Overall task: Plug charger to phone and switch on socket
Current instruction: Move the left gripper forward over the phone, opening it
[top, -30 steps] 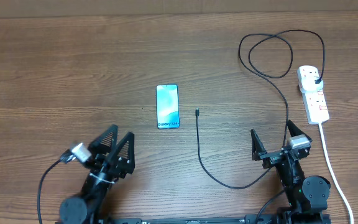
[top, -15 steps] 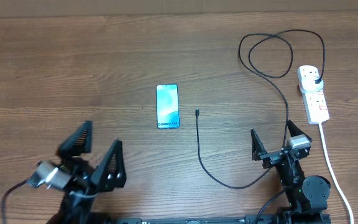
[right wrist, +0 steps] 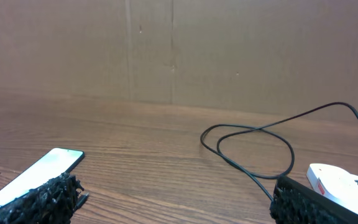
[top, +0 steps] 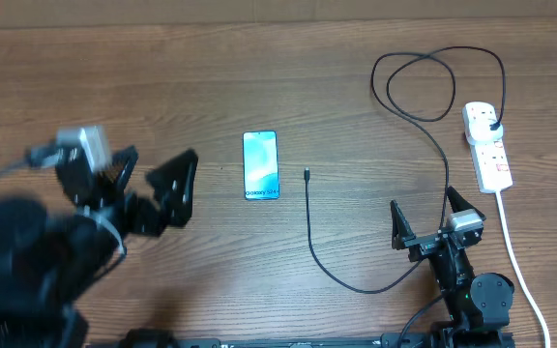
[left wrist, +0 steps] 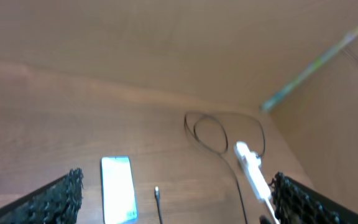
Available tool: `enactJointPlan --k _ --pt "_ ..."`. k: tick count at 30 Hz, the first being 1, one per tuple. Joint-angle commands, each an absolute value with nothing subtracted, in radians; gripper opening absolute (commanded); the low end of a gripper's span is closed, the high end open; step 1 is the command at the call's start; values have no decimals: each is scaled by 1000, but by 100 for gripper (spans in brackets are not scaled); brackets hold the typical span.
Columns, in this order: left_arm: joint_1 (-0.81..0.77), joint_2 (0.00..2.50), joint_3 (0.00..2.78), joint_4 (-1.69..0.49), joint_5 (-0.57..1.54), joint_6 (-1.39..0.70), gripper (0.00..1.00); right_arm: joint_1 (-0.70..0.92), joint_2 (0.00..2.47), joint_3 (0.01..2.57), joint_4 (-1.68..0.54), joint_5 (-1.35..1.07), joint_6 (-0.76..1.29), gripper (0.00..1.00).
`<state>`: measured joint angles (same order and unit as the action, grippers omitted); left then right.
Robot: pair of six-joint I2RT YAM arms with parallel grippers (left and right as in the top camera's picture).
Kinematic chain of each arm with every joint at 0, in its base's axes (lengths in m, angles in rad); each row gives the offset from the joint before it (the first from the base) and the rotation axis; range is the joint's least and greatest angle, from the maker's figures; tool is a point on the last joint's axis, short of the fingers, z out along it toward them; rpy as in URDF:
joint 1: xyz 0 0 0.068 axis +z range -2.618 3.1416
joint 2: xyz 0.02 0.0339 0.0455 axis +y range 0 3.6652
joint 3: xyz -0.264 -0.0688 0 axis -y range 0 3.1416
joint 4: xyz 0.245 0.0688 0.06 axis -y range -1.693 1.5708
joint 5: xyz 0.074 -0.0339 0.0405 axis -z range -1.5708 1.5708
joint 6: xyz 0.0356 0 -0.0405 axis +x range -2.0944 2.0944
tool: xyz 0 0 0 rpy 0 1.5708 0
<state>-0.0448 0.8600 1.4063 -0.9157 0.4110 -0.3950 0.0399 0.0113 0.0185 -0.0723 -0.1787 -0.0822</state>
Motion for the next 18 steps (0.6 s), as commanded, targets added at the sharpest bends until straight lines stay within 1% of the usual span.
enactJointPlan --k 1,4,8,13,15,18 --pt "-39 985 1548 -986 596 -321 100 44 3 9 -69 -174 -83 100" --pt "-41 1047 1582 -966 699 -321 100 44 3 9 -69 -174 -83 100" --pt "-110 1140 1624 -1040 630 -352 100 44 3 9 -69 -174 -83 100" --pt "-245 1282 1752 -1216 418 -347 100 44 3 9 -69 -174 -83 100" --pt "-329 1419 1909 -1374 254 -357 100 44 3 9 -69 -174 -83 100" --pt "-371 1550 2054 -1507 100 -393 100 44 3 9 -69 -174 -83 100"
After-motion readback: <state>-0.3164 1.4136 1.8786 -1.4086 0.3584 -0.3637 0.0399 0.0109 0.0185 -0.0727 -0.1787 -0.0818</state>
